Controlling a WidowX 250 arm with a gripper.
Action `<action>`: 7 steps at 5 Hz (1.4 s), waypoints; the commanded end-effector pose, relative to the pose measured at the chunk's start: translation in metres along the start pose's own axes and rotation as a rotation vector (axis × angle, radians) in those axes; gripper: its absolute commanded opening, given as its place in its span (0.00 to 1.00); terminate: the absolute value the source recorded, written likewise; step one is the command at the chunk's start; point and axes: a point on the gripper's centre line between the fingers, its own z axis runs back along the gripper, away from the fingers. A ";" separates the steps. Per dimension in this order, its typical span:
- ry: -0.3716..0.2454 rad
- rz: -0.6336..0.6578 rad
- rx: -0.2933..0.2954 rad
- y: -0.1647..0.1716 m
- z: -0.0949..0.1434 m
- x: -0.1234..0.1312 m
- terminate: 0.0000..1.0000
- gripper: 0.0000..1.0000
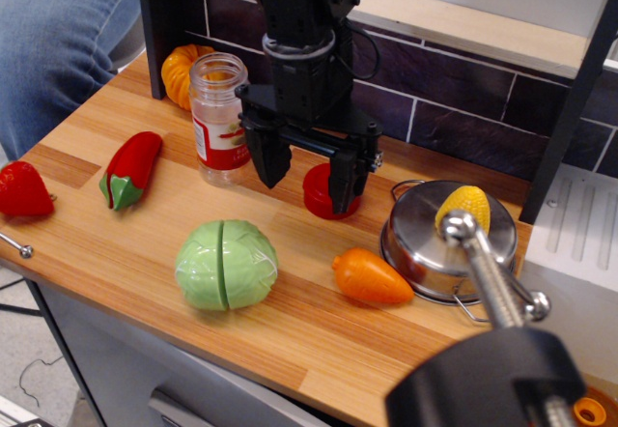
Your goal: Put cap on container
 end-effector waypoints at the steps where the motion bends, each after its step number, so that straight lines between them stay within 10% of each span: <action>1: 0.000 0.000 0.000 0.000 0.000 0.000 0.00 1.00; 7: -0.134 0.064 0.076 0.004 -0.026 0.053 0.00 1.00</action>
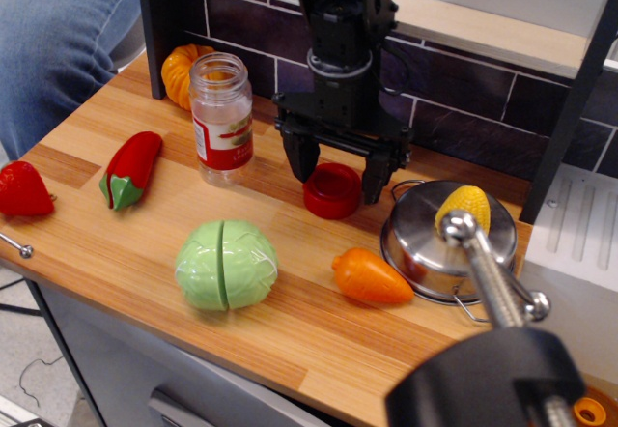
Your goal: Put cap on container
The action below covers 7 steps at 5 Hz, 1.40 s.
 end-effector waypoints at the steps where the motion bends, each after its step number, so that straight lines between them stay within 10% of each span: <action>1: -0.071 -0.026 0.018 0.006 0.000 0.010 0.00 1.00; 3: -0.086 -0.036 0.082 0.008 -0.020 0.006 0.00 1.00; 4: -0.088 -0.014 0.061 0.007 -0.016 0.012 0.00 0.00; 7: 0.040 -0.010 -0.058 -0.001 0.109 0.022 0.00 0.00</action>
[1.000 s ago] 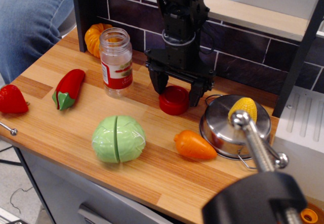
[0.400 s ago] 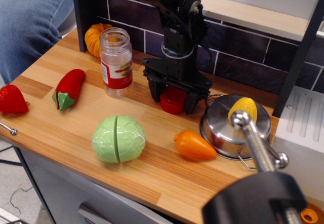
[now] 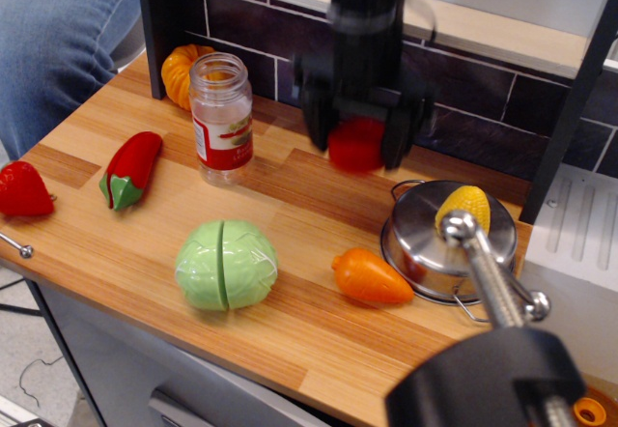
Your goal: Put cap on container
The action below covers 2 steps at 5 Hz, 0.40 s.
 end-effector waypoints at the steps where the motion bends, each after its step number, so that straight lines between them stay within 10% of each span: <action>1: -0.003 -0.065 0.036 0.023 0.073 0.020 0.00 0.00; 2: 0.002 -0.151 0.045 0.053 0.075 0.026 0.00 0.00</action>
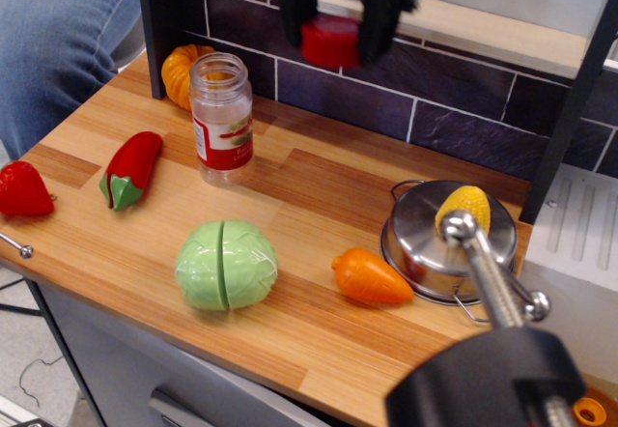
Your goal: Put cap on container
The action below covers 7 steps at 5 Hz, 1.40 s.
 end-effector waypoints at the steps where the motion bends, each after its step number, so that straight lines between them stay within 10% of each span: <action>1: -0.058 -0.144 0.010 0.049 0.007 0.007 0.00 0.00; 6: -0.062 -0.231 -0.040 0.077 -0.024 -0.014 0.00 0.00; 7: -0.111 -0.252 -0.030 0.084 -0.033 -0.007 1.00 0.00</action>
